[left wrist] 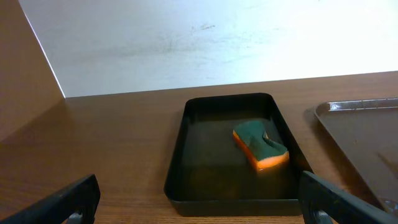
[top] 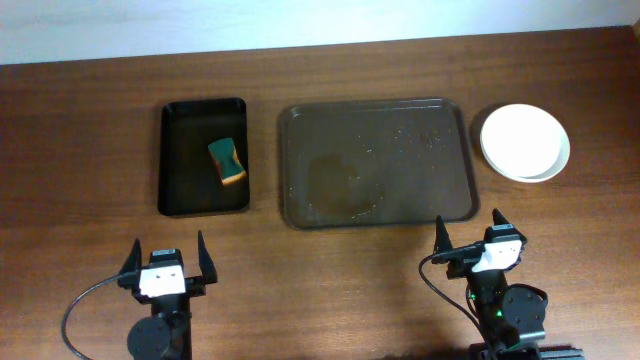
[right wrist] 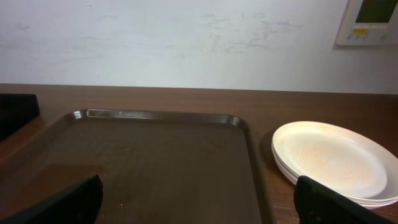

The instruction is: Clean dirty plates on tray and stack at the side

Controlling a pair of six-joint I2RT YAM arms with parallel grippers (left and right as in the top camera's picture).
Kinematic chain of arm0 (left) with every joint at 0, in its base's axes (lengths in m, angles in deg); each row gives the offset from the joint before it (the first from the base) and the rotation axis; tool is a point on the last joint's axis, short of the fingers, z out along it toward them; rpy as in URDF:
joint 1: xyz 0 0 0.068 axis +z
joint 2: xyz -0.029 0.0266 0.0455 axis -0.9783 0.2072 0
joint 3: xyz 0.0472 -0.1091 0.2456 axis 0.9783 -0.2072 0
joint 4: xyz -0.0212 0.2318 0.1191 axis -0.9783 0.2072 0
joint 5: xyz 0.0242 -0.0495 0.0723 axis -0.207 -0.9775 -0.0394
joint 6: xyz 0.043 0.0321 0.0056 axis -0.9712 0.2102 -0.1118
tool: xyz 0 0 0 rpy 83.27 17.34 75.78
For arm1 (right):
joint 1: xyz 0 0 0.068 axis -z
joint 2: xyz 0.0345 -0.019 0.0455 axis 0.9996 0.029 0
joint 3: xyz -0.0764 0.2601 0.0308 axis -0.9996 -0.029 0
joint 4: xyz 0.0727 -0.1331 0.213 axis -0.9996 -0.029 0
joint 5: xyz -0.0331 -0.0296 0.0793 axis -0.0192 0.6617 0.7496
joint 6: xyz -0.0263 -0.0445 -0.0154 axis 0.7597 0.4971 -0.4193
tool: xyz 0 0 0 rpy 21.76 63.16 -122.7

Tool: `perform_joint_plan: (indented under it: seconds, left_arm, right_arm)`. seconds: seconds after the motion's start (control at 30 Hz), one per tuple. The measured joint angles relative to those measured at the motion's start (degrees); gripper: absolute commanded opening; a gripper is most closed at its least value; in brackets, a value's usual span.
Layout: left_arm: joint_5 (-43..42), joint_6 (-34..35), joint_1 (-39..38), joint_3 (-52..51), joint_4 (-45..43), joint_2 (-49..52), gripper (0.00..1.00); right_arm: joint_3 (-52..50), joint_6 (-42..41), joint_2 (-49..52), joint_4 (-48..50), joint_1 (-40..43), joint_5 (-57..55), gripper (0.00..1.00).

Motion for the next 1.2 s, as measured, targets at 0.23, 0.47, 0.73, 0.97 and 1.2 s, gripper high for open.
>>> perform_joint_plan:
  seconds: [0.23, 0.47, 0.73, 0.97, 1.2]
  left_arm:
    - [-0.02, 2.43, 0.0, 0.0, 0.0, 0.0, 0.99]
    - [0.0, 7.28, -0.2, 0.0, -0.02, 0.0, 0.99]
    - [0.15, 9.01, -0.46, 0.0, -0.02, 0.0, 0.99]
    - [-0.2, 5.01, -0.48, 0.0, 0.0, 0.0, 0.99]
    - [-0.28, 4.0, -0.46, 0.0, 0.0, 0.0, 0.99]
  right_arm:
    - [0.0, 0.07, 0.0, 0.0, 0.0, 0.02, 0.98]
    - [0.0, 0.04, 0.0, 0.0, 0.0, 0.0, 0.98]
    - [0.0, 0.0, 0.0, 0.0, 0.0, 0.02, 0.98]
    - [0.0, 0.02, 0.0, 0.0, 0.0, 0.02, 0.98]
    - [0.0, 0.04, 0.0, 0.0, 0.0, 0.02, 0.98]
